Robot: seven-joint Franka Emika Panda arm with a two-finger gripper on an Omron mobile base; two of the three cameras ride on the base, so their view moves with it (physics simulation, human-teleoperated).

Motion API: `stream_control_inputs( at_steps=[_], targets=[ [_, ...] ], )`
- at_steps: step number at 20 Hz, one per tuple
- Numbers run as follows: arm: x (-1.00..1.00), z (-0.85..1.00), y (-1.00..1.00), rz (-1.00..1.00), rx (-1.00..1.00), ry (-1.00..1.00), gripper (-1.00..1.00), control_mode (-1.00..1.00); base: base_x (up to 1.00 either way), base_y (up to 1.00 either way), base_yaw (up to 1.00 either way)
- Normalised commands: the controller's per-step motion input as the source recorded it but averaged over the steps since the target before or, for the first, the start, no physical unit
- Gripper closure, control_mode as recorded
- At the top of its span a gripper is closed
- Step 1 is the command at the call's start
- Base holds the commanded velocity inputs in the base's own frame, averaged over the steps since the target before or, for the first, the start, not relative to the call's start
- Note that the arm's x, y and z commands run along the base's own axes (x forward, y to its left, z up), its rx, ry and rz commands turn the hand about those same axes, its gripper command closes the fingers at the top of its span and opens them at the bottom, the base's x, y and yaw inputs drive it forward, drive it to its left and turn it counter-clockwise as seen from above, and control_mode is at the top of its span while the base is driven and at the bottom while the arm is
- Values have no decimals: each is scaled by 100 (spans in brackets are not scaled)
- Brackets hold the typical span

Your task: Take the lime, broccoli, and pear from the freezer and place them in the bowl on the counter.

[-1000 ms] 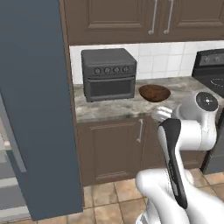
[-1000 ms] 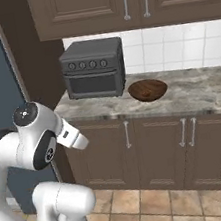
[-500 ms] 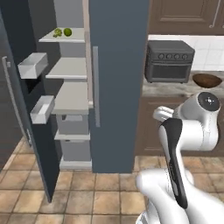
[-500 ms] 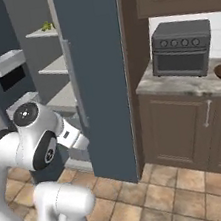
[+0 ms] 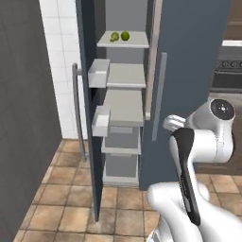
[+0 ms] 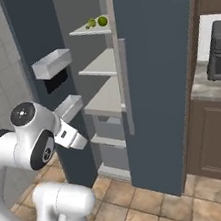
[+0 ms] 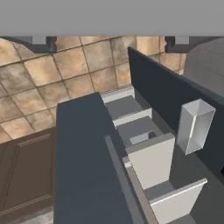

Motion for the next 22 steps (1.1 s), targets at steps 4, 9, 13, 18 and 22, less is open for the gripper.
stream_control_inputs(
  at_steps=[4, 9, 13, 18, 22],
  targets=[
    [0, 0, 0, 0, 0, 0, -100, 100, 100, 31, -4],
    [0, 0, 0, 0, 0, 0, -100, 100, 100, 4, -10],
    [0, 0, 0, 0, 0, 0, -100, 100, 100, 0, -9],
    [0, 0, 0, 0, 0, 0, -100, 100, 89, 23, -3],
    [0, 0, 0, 0, 0, 0, -100, 100, 41, 68, 0]
  ],
)
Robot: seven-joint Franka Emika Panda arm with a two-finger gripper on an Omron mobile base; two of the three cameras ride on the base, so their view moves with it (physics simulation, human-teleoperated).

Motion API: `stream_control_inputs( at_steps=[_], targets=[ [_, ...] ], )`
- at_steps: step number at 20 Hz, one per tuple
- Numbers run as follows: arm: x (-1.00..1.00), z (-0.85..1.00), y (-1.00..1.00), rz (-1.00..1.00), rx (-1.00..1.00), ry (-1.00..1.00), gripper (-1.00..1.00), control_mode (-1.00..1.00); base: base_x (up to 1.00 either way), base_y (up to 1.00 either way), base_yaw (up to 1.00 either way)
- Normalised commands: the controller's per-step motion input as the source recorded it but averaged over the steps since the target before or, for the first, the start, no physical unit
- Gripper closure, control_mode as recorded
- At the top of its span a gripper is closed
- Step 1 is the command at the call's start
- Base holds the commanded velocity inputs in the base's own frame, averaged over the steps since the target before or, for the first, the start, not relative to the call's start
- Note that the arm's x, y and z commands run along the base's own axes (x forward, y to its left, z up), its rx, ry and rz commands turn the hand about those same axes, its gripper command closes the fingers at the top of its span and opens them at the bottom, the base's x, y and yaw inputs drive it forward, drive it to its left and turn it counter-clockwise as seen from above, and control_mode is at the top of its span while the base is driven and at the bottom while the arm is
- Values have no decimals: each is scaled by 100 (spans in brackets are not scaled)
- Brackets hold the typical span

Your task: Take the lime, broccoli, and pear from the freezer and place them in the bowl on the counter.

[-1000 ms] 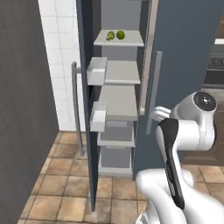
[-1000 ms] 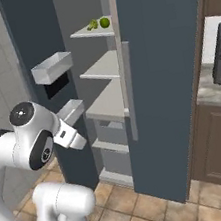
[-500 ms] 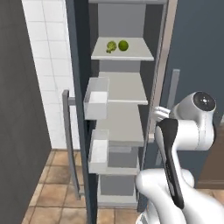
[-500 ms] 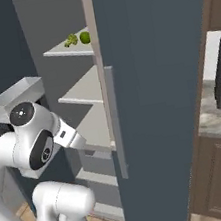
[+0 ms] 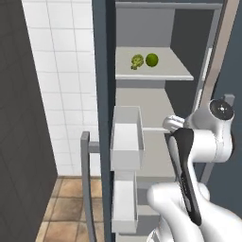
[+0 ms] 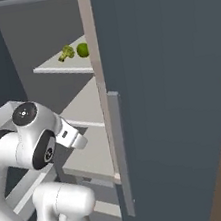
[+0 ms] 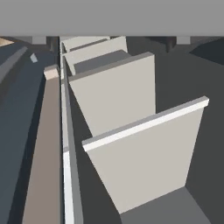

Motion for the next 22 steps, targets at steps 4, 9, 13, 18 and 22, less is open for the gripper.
stream_control_inputs(
  at_steps=[4, 9, 13, 18, 22],
  targets=[
    [0, 0, 0, 0, 0, 0, -100, 100, 37, 36, 0],
    [0, 0, 0, 0, 0, 0, -100, 100, 39, 0, 0],
    [0, 0, 0, 0, 0, 0, -100, 100, 97, 0, -3],
    [0, 11, 0, 0, 0, 0, -100, -100, 63, 0, -2],
    [-9, 95, 2, 0, -2, -11, -100, -100, 0, 0, 0]
  ],
)
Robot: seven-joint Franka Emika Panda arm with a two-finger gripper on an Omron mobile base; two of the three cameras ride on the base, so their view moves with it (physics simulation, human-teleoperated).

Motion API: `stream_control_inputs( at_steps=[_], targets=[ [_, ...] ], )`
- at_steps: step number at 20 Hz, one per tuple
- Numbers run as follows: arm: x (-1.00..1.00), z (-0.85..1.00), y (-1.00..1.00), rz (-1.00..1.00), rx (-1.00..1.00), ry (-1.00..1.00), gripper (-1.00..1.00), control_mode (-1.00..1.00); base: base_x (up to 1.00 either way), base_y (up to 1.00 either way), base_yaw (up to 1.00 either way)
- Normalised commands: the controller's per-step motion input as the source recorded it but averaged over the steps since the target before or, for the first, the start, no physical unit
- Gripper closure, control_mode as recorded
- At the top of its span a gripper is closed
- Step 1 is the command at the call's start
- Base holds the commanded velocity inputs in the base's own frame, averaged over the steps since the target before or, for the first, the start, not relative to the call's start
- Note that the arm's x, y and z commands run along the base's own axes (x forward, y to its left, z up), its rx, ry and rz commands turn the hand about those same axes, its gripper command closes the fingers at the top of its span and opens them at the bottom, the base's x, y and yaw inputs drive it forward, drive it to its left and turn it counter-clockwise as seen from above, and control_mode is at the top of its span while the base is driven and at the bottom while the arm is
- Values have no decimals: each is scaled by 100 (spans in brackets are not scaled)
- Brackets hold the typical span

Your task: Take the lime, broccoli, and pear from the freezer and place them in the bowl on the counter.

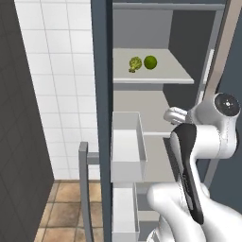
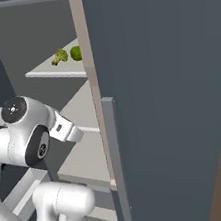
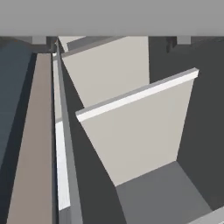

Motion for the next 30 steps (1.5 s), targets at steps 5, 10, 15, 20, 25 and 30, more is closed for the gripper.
stream_control_inputs(
  at_steps=[5, 10, 15, 20, 25, 30],
  targets=[
    [-23, 100, 15, 2, -8, -10, -100, -100, 0, 0, 0],
    [-21, 100, 10, 8, -6, -6, -100, -100, 0, 0, 0],
    [1, 95, 0, 16, -2, -2, -100, -100, 0, 0, 0],
    [23, 9, 15, 18, -7, 13, -100, -100, 0, 0, 0],
    [20, -2, 14, 6, -18, -1, -100, -100, 0, 0, 0],
    [53, -11, 13, 6, -22, -20, -100, -100, 0, 0, 0]
  ],
)
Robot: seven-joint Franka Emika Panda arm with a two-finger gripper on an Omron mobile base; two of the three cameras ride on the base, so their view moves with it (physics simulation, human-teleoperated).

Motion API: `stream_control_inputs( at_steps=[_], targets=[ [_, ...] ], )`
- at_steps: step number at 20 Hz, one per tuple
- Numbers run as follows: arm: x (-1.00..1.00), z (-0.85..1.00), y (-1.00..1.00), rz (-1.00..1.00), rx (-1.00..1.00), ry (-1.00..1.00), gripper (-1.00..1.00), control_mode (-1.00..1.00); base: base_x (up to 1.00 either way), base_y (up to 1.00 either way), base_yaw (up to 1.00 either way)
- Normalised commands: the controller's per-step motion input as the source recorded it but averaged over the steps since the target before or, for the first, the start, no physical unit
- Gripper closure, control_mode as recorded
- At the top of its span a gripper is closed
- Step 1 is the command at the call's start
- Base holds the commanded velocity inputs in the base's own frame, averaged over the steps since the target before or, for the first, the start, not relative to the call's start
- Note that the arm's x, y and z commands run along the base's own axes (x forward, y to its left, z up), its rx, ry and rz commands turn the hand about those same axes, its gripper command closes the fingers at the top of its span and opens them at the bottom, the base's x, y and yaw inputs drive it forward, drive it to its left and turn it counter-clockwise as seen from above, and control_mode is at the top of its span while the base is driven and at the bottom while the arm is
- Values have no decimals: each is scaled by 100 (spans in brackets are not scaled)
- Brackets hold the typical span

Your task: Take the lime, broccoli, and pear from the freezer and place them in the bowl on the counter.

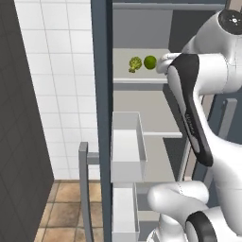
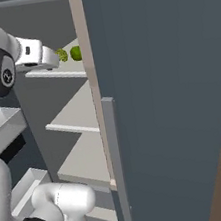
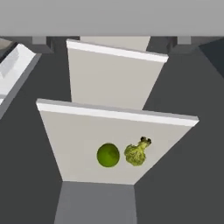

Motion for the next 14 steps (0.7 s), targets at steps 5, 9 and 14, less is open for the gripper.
stream_control_inputs(
  at_steps=[5, 9, 14],
  targets=[
    [71, -30, 0, 2, -5, -14, -100, -100, 0, 0, 0],
    [86, -1, 0, 0, 3, 2, -100, -100, 0, 0, 0],
    [97, 5, 0, 0, 9, 12, -100, -100, 0, 0, 0]
  ],
)
